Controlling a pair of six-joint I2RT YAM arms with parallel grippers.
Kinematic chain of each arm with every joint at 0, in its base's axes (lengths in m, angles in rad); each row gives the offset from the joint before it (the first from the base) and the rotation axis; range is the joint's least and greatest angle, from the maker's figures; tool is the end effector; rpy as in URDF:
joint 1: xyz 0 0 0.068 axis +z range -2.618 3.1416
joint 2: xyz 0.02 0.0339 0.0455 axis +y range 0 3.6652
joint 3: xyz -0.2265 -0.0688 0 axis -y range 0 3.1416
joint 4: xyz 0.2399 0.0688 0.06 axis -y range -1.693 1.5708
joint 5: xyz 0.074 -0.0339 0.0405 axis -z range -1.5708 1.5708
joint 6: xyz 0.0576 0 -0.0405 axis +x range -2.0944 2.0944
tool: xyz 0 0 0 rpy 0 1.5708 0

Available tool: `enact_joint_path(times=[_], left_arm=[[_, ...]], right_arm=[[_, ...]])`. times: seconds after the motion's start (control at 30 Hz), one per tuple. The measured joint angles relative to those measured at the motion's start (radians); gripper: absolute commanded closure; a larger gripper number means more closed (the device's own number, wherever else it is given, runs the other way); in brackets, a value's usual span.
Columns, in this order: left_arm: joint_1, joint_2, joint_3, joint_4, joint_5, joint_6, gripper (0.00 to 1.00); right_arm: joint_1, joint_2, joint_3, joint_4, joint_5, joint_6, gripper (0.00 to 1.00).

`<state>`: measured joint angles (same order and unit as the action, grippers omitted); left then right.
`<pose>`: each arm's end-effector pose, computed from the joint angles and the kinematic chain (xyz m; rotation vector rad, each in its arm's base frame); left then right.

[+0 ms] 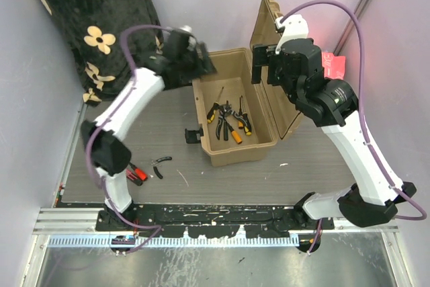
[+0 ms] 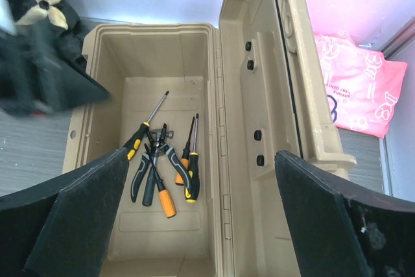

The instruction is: Pack the tool kit

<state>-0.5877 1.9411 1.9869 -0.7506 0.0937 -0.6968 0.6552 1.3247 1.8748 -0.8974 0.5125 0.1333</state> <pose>0.3623 -0.2478 0.3105 -0.0787 2.3940 -0.7530 0.2192 0.1328 0.4675 -0.1481 1.8664 0.0507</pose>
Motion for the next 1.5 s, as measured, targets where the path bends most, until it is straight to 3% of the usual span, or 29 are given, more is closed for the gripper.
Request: enact_joint_path(times=[0.17,0.27,0.37,0.6,0.9,1.23,1.5], left_arm=[[0.307,-0.227,-0.027,0.008,-0.053,-0.013,0.38],[0.528,-0.375,-0.153,-0.013,-0.077,-0.058,0.38],[0.635,-0.5,-0.345,-0.077,-0.077,-0.093,0.38],[0.65,-0.667,-0.772,-0.266,-0.039,-0.104,0.38],[0.65,-0.679,-1.103,-0.266,0.008,-0.132,0.41],[0.65,-0.584,-1.19,-0.188,-0.026,-0.134,0.43],[0.65,-0.548,-1.24,-0.124,-0.055,-0.135,0.53]], right_arm=[[0.0,0.025,0.0,0.028,-0.016,-0.003,0.0],[0.0,0.06,0.001,0.041,-0.032,-0.006,0.0],[0.0,0.099,0.007,0.049,-0.05,-0.008,0.0],[0.0,0.167,0.031,0.067,-0.092,-0.011,0.0],[0.0,0.191,0.067,0.074,-0.119,-0.012,0.0],[0.0,0.191,0.069,0.072,-0.107,-0.024,0.0],[0.0,0.19,0.069,0.068,-0.094,-0.027,0.0]])
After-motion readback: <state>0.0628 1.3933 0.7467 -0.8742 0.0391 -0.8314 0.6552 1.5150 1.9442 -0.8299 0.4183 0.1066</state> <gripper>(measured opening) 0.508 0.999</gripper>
